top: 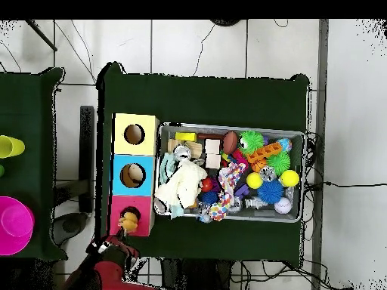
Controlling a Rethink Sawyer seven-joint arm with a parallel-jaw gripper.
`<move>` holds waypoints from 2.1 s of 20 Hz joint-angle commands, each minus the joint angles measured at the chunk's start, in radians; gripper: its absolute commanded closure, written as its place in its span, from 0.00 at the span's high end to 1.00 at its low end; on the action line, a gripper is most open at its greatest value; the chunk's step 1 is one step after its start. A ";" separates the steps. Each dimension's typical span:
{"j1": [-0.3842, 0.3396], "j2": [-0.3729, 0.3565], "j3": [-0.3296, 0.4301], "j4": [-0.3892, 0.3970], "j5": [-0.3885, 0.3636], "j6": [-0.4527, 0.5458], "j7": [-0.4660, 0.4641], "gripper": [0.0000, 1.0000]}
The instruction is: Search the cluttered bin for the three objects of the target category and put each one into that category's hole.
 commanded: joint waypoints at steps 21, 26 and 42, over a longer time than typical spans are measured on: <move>0.035 -0.044 -0.118 -0.145 -0.045 0.276 0.088 1.00; -0.081 -0.038 -0.036 -0.102 -0.076 0.188 0.050 1.00; -0.211 0.131 0.046 -0.096 -0.165 -0.007 0.107 1.00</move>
